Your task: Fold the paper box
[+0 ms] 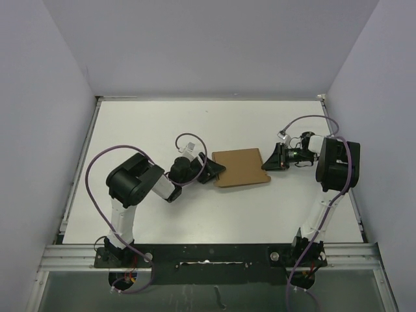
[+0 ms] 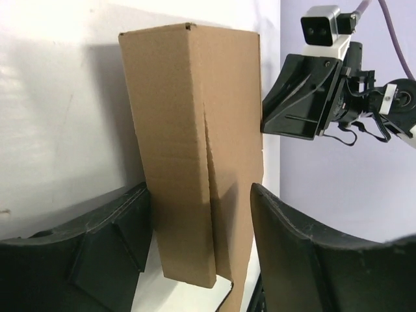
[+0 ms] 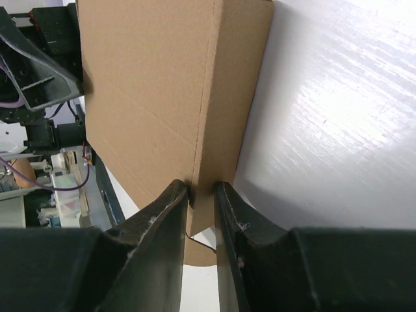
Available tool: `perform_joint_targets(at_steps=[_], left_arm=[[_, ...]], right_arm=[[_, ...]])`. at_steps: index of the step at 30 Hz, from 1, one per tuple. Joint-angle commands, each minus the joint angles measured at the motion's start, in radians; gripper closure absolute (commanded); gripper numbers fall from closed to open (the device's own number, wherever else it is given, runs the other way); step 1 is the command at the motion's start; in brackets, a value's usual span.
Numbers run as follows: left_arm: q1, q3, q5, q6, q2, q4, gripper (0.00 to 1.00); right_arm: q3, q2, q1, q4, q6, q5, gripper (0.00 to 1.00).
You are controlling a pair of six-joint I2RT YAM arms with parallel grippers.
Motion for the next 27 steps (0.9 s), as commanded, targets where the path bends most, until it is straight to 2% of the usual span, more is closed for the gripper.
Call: perform_joint_targets(at_steps=[1,6,10,21,27], left_arm=[[-0.028,-0.008,-0.025,-0.037,0.025,0.087,0.46],[-0.044,-0.016,-0.048,-0.067,0.012,0.114,0.57],[-0.049,-0.017,-0.068,-0.071,-0.010,0.069,0.75],[-0.035,-0.060,-0.093,-0.112,-0.084,0.007,0.79],[-0.018,-0.071,-0.093,-0.182,-0.129,-0.043,0.80]], right_arm=[[0.002,0.031,0.020,0.016,-0.030,0.103,0.82],[0.003,0.026,0.022,0.014,-0.033,0.093,0.82],[0.008,0.003,0.025,0.007,-0.048,0.075,0.78],[0.025,-0.249,0.003,-0.002,-0.146,0.091,0.45],[-0.056,-0.490,0.054,0.024,-0.344,0.090,0.30]])
